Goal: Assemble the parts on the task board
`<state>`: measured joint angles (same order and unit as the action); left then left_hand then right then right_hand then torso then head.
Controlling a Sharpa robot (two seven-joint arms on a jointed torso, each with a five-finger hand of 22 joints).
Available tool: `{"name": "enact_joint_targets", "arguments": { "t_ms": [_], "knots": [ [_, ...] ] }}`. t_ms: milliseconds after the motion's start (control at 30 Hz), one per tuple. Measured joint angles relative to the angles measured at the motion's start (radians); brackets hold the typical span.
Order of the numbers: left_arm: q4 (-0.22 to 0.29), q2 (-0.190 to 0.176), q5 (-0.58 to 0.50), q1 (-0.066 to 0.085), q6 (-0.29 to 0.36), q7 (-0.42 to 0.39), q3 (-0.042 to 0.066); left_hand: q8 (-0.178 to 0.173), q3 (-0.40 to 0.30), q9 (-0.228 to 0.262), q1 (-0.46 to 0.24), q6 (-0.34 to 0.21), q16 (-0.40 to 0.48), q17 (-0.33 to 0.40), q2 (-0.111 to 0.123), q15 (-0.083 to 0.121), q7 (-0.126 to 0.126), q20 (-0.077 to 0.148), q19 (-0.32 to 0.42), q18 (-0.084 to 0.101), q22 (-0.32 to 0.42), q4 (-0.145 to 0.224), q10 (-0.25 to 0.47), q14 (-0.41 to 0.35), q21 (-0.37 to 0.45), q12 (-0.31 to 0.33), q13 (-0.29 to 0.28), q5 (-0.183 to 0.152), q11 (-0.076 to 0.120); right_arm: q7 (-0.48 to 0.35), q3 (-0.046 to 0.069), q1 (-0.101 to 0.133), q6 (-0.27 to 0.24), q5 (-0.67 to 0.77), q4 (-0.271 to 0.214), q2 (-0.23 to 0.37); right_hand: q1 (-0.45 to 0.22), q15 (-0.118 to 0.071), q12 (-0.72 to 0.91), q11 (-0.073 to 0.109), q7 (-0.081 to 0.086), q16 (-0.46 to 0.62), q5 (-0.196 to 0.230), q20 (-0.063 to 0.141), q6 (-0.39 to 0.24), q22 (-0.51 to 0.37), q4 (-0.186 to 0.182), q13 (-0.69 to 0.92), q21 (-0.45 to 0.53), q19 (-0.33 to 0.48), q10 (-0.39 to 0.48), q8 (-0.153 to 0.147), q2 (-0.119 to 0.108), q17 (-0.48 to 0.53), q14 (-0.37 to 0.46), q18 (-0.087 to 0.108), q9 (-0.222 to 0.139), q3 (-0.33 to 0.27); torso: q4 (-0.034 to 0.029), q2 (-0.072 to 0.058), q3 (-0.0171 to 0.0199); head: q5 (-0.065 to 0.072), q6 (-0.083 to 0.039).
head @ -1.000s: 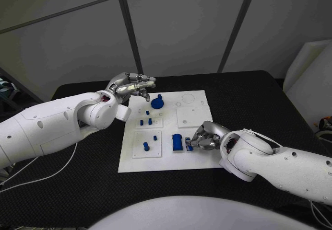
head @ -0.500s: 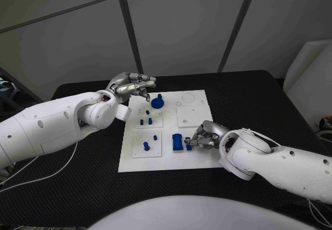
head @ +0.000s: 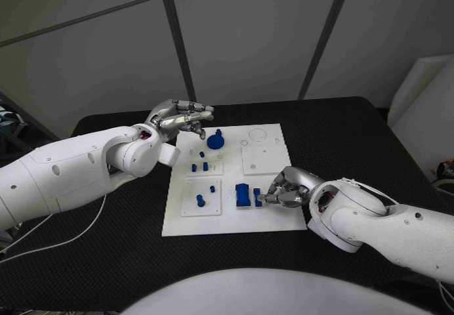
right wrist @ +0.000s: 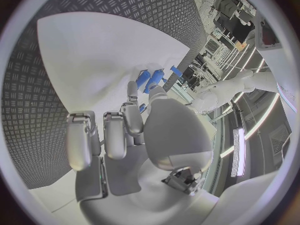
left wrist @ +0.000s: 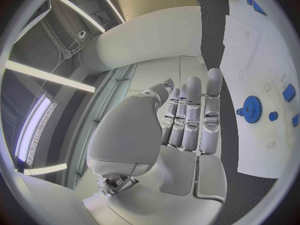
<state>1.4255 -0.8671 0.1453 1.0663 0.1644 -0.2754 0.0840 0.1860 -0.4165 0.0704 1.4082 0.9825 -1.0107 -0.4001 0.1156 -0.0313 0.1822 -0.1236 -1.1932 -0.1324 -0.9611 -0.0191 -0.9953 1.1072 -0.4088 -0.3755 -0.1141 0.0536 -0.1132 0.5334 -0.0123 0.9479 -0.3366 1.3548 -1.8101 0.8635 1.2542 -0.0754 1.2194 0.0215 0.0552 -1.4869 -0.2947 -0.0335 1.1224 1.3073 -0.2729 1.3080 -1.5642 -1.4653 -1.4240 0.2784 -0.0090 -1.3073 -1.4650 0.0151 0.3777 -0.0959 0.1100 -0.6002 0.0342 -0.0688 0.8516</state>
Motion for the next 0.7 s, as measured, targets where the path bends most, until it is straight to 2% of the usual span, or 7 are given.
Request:
{"name": "enact_joint_targets", "arguments": {
  "t_ms": [100, 300, 700],
  "knots": [
    [0.0, 0.0, 0.0, 0.0, 0.0, 0.0, 0.0, 0.0, 0.0, 0.0, 0.0, 0.0, 0.0, 0.0, 0.0, 0.0, 0.0, 0.0, 0.0, 0.0, 0.0, 0.0, 0.0, 0.0, 0.0, 0.0, 0.0, 0.0, 0.0, -0.014, 0.0, 0.0, 0.015, 0.003, -0.007, 0.008, 0.007, 0.0, 0.0, 0.0, 0.0, 0.0, 0.023, 0.0, 0.0, 0.0, 0.0, 0.001, 0.0, 0.0, 0.0, 0.0, 0.001, -0.001, 0.0, 0.0, 0.003, -0.007, 0.0003, 0.0, -0.0002, 0.003, -0.001],
    [-0.001, 0.002, 0.0, 0.0, 0.0, 0.0, 0.0, 0.0, 0.0, 0.0, 0.0, 0.0, 0.0, 0.0, 0.0, 0.0, 0.0, 0.0, 0.0, 0.0, 0.0, 0.0, 0.0, 0.0, 0.0, 0.0, 0.0, 0.0, 0.0, -0.033, -0.001, 0.0, 0.048, 0.011, -0.011, 0.011, 0.013, 0.0, 0.0, 0.0, 0.0, 0.0, 0.031, 0.0, 0.0, 0.0, 0.003, 0.001, 0.0, 0.0, 0.0, 0.0, 0.0, -0.001, 0.0, 0.0, 0.005, -0.01, -0.0002, 0.0, -0.0002, 0.006, -0.003],
    [-0.001, 0.002, 0.0, 0.0, -0.001, 0.0, 0.0, 0.0, 0.0, 0.0, 0.0, 0.0, 0.0, 0.0, 0.0, 0.0, 0.0, 0.0, 0.0, 0.0, 0.0, 0.0, 0.0, 0.0, 0.0, 0.0, 0.0, 0.0, 0.0, -0.041, -0.001, 0.0, 0.074, 0.019, 0.033, -0.016, 0.026, 0.0, 0.004, 0.0, 0.0, 0.0, 0.031, 0.0, 0.0, 0.0, 0.003, 0.003, 0.0, 0.0, 0.0, 0.004, 0.013, -0.001, 0.0, 0.0, 0.01, -0.01, -0.0037, -0.001, -0.0012, 0.001, 0.002]
  ]
}}
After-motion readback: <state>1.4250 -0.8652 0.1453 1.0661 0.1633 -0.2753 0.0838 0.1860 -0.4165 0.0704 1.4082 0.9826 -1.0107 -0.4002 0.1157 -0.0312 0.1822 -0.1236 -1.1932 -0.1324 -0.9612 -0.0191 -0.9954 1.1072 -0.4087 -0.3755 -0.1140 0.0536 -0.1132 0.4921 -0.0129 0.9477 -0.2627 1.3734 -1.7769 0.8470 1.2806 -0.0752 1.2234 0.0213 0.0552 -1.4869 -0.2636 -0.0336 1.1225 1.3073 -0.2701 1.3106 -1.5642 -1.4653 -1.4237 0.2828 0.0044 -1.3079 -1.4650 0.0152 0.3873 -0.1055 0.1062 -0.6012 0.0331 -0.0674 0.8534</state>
